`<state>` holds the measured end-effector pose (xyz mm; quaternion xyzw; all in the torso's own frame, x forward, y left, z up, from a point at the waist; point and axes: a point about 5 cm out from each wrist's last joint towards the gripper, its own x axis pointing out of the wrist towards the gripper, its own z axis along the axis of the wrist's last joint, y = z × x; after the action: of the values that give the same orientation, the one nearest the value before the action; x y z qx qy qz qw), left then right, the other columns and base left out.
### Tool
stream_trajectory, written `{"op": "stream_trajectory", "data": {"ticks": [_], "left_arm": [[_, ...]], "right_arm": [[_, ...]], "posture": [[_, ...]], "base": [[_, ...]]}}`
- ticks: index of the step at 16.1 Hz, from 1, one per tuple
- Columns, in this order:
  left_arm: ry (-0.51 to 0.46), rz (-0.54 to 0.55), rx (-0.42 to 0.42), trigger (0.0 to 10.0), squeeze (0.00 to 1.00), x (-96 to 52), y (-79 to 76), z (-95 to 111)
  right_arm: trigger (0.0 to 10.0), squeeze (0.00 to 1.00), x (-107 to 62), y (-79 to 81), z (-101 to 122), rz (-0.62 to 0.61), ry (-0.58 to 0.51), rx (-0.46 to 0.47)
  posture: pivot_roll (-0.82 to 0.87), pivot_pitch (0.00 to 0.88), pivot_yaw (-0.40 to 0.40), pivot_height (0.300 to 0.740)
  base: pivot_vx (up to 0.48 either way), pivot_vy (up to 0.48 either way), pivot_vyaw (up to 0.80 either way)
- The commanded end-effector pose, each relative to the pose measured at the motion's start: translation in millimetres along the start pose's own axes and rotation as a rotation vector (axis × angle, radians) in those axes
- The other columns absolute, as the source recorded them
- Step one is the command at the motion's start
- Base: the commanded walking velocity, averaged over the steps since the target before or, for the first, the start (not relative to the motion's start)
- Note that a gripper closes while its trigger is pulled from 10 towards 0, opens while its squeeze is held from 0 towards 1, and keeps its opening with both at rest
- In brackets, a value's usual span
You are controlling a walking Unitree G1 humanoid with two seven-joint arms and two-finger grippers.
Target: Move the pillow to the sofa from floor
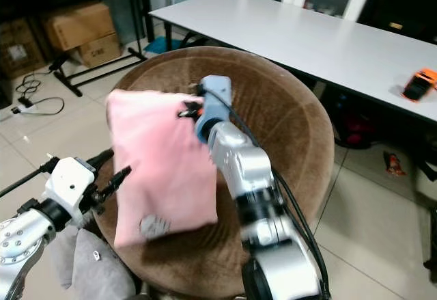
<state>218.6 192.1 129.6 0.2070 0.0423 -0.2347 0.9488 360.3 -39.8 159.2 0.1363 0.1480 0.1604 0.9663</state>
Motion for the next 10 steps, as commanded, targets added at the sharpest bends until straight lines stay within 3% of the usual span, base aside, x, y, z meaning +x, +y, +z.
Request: {"op": "stream_trajectory", "data": {"ticks": [1, 3, 6, 9, 10], "left_arm": [[-0.012, -0.02, 0.009, 10.0, 0.0, -0.4, -1.8, 4], [0.004, -0.054, 0.012, 10.0, 0.0, -2.2, -4.8, 3], [0.011, -0.06, 0.012, 10.0, 0.0, -4.1, -3.8, 2], [0.016, -0.083, 0.016, 10.0, 0.0, -2.4, -3.5, 1], [0.015, -0.085, 0.018, 10.0, 0.0, -1.7, -3.1, 1]], "right_arm": [[10.0, 0.0, 3.3, -3.3, 7, -0.056, -0.04, 0.034], [10.0, 0.0, 9.9, -33.4, 0, -0.307, -0.023, 0.098], [10.0, 0.0, 5.9, -68.9, -19, -0.551, 0.039, 0.129], [10.0, 0.0, 3.6, -75.6, -40, -0.641, 0.12, 0.222], [10.0, 0.9, 3.9, -76.0, -40, -0.641, 0.101, 0.238]], "posture": [[0.0, 0.0, -0.045, 0.74], [0.01, 0.0, -0.051, 0.74], [0.01, 0.008, -0.039, 0.74], [0.01, 0.01, -0.031, 0.74], [0.01, 0.01, -0.028, 0.74]], "base": [[0.0, 0.0, 0.0], [0.0, 0.0, 0.0], [0.0, 0.0, 0.0], [0.0, 0.0, 0.0], [0.0, 0.0, 0.0]]}}
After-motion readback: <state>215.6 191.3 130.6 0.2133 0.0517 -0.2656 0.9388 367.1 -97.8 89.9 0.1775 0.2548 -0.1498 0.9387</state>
